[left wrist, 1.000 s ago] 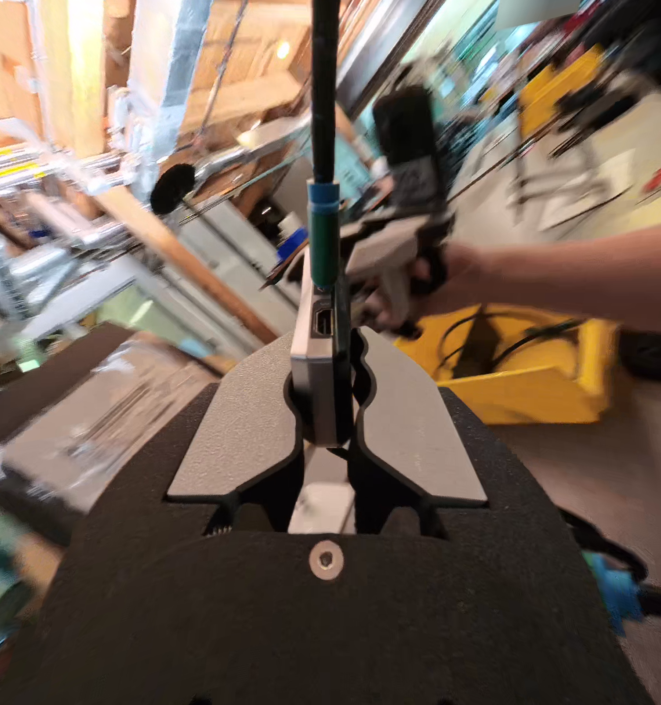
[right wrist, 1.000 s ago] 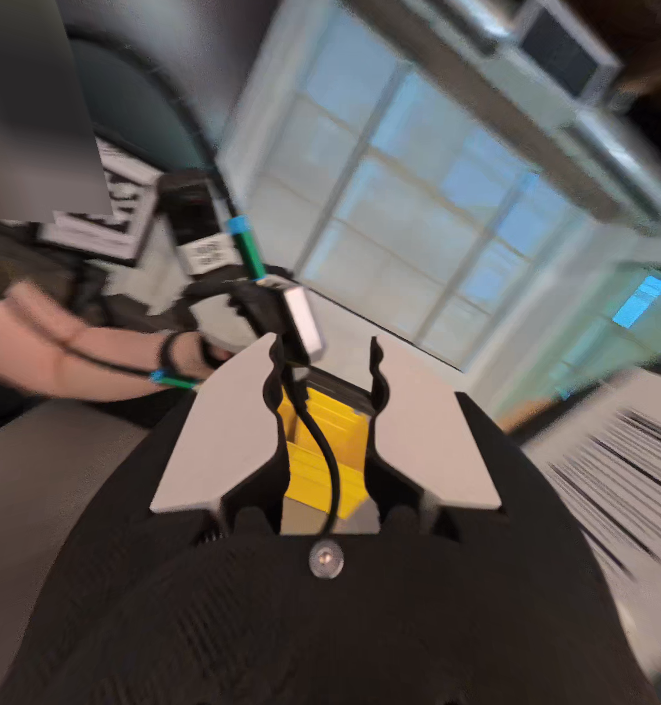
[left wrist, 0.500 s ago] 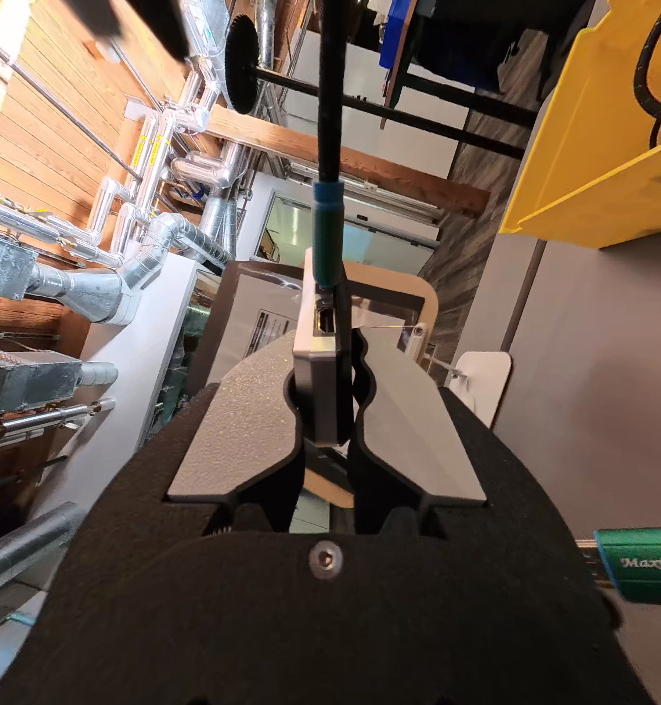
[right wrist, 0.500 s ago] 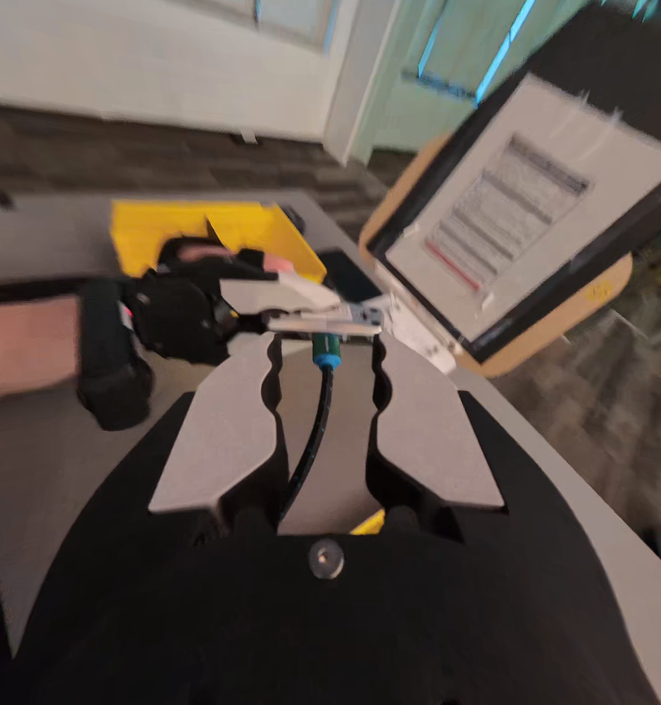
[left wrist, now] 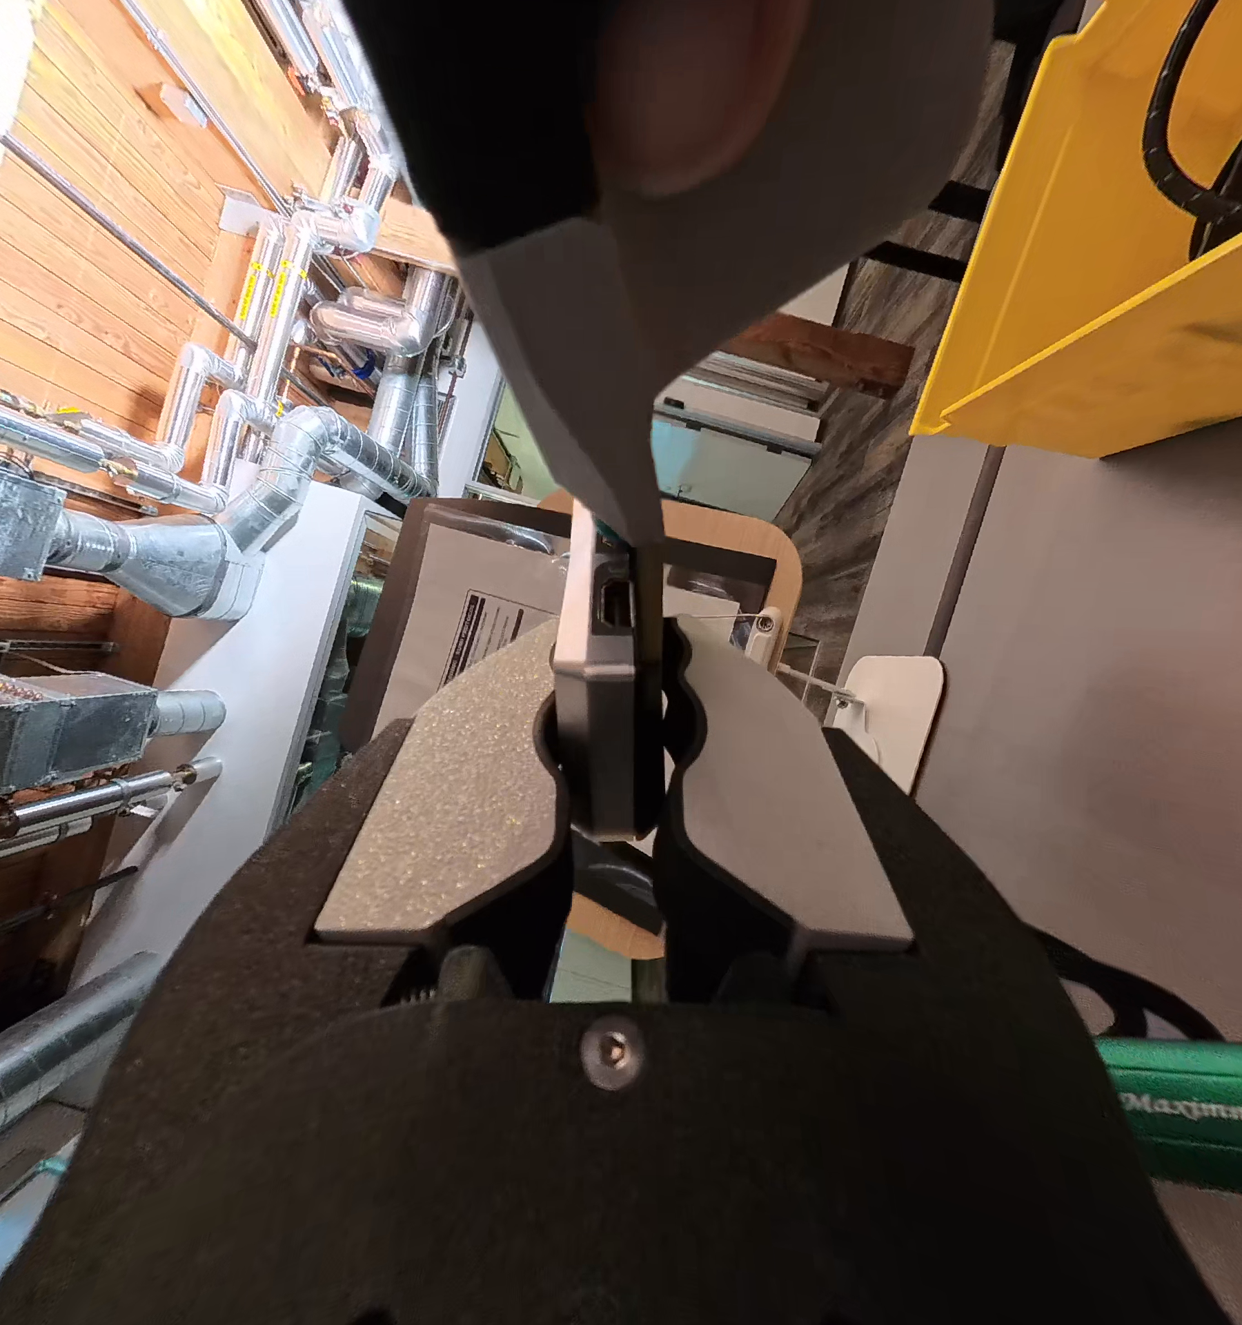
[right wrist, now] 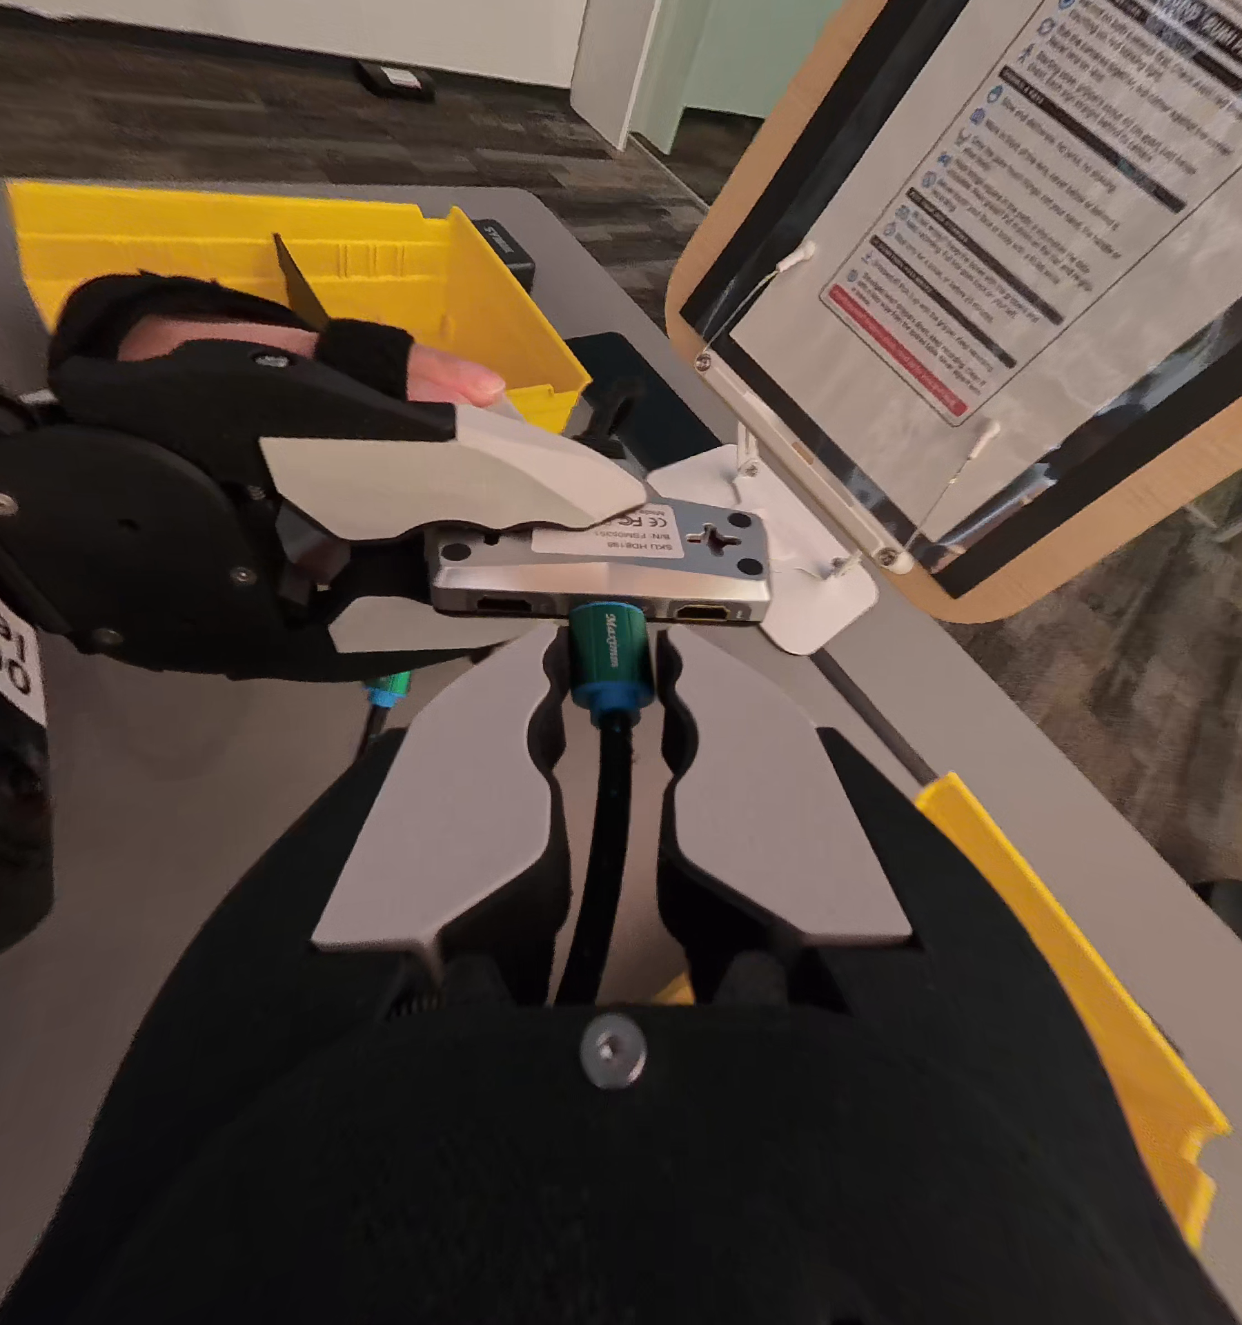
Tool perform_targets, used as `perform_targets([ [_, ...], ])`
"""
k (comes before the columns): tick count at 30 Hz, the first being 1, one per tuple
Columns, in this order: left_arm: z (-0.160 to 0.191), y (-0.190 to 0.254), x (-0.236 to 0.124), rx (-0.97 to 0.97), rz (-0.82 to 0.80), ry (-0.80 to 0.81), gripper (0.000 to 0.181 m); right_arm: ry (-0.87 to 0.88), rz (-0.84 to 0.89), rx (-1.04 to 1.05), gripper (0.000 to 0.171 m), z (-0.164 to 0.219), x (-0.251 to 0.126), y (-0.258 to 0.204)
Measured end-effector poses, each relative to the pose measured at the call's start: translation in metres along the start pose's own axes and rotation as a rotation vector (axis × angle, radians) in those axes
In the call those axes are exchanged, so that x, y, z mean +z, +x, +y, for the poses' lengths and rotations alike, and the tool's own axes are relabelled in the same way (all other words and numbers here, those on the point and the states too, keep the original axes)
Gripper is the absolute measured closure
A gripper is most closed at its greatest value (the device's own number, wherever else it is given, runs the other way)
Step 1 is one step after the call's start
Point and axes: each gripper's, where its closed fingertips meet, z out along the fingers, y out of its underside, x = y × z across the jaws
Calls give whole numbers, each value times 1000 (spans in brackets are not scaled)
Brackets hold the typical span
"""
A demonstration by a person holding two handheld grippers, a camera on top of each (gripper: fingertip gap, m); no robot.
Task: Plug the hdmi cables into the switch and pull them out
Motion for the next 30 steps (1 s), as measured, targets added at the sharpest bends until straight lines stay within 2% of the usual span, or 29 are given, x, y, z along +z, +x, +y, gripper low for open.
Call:
perform_targets([
  [7, 0, 11, 3, -27, 27, 26, 159, 10, -28, 34, 148, 12, 2, -1],
  [22, -46, 24, -3, -54, 89, 107, 159, 64, 201, 109, 148, 36, -41, -7],
  [25, -55, 23, -7, -31, 70, 78, 159, 109, 137, 149, 148, 35, -49, -7],
  [28, -72, 24, -13, -80, 46, 210, 154, 107, 11, 193, 148, 36, -49, -16],
  [30, -70, 32, -11, -75, 94, 196, 158, 86, 2, 168, 148, 41, -46, -15],
])
